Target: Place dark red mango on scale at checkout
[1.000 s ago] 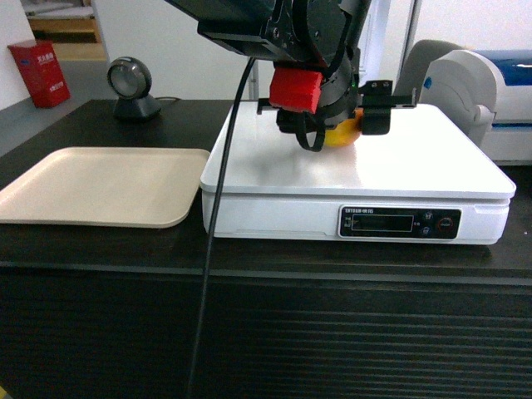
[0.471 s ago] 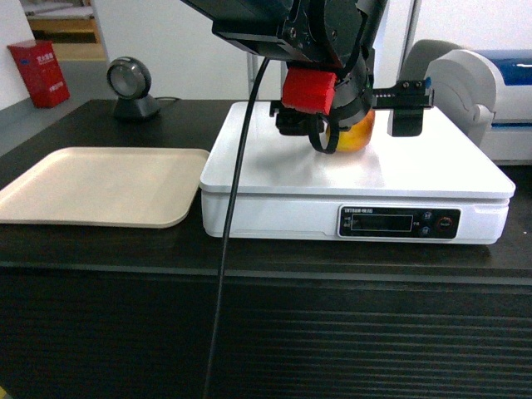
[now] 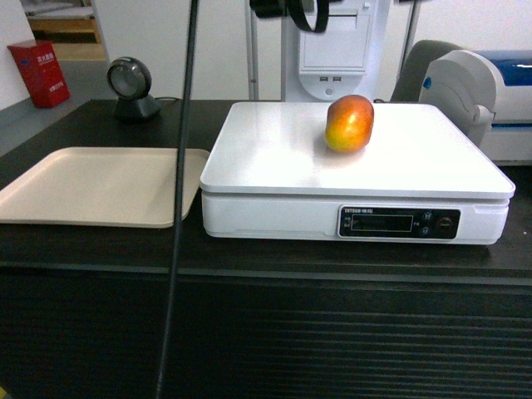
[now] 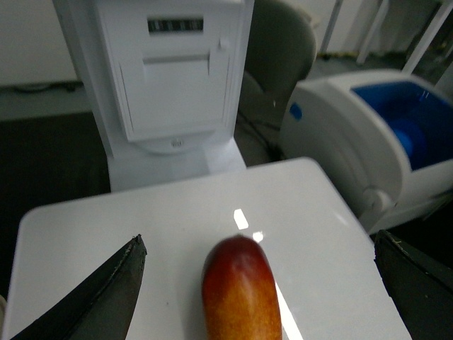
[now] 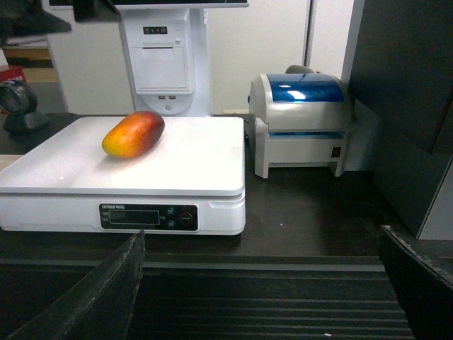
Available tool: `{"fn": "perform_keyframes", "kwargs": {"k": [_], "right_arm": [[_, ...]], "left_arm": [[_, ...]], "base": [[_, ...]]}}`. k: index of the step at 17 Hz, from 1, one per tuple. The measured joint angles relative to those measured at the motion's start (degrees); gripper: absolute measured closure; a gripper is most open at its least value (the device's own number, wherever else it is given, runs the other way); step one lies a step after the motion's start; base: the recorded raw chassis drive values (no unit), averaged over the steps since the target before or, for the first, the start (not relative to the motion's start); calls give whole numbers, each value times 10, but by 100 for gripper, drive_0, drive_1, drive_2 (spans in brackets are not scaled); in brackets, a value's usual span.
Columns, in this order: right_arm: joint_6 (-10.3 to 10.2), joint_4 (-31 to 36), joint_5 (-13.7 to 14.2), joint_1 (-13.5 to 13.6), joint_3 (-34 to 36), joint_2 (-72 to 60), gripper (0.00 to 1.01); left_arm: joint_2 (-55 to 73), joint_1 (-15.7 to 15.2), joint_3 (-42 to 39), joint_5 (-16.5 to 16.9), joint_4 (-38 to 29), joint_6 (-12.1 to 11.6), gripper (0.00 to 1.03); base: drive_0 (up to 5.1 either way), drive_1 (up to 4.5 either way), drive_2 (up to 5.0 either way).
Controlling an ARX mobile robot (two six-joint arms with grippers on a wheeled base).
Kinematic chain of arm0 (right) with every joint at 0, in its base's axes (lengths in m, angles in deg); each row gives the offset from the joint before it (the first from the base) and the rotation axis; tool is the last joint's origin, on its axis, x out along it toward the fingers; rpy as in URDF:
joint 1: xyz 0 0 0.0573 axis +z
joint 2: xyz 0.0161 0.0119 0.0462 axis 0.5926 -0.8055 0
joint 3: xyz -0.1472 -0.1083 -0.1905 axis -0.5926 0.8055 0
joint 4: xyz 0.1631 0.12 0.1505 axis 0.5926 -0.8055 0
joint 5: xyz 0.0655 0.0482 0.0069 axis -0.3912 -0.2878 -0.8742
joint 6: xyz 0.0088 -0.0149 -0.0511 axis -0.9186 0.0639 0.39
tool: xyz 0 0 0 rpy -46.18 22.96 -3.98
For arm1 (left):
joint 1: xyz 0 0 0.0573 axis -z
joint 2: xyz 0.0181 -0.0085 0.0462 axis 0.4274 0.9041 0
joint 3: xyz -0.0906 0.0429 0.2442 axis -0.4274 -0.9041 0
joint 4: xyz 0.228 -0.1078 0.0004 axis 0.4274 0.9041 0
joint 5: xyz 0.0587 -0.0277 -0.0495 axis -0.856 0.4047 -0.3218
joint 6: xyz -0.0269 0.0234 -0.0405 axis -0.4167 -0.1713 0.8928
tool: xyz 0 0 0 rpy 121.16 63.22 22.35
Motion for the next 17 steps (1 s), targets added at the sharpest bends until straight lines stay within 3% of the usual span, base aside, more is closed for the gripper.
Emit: {"fn": "perform_keyframes", "kwargs": {"k": [2, 5, 10, 11, 13, 14, 16, 17], "right_arm": [[0, 0, 0, 0, 0, 0, 3], [0, 0, 0, 0, 0, 0, 3], [0, 0, 0, 0, 0, 0, 3], [0, 0, 0, 0, 0, 0, 3], [0, 0, 0, 0, 0, 0, 3], [0, 0, 0, 0, 0, 0, 3], [0, 0, 0, 0, 0, 0, 3], [0, 0, 0, 0, 0, 0, 3]], "left_arm": [[-67, -9, -62, 0, -50, 0, 5], [-193, -39, -205, -12, -124, -19, 5], [-431, -156, -438, -33, -162, -30, 5], [-491, -184, -492, -36, -168, -56, 15], [-636, -251, -644, 28, -172, -84, 40], [-684, -268, -697, 35, -192, -88, 51], [-733, -274, -782, 50, -227, -90, 74], [-743, -287, -821, 77, -234, -90, 87]], "base": [[0, 0, 0], [0, 0, 0], [0, 0, 0], [0, 0, 0], [0, 0, 0], [0, 0, 0], [0, 0, 0], [0, 0, 0]]}}
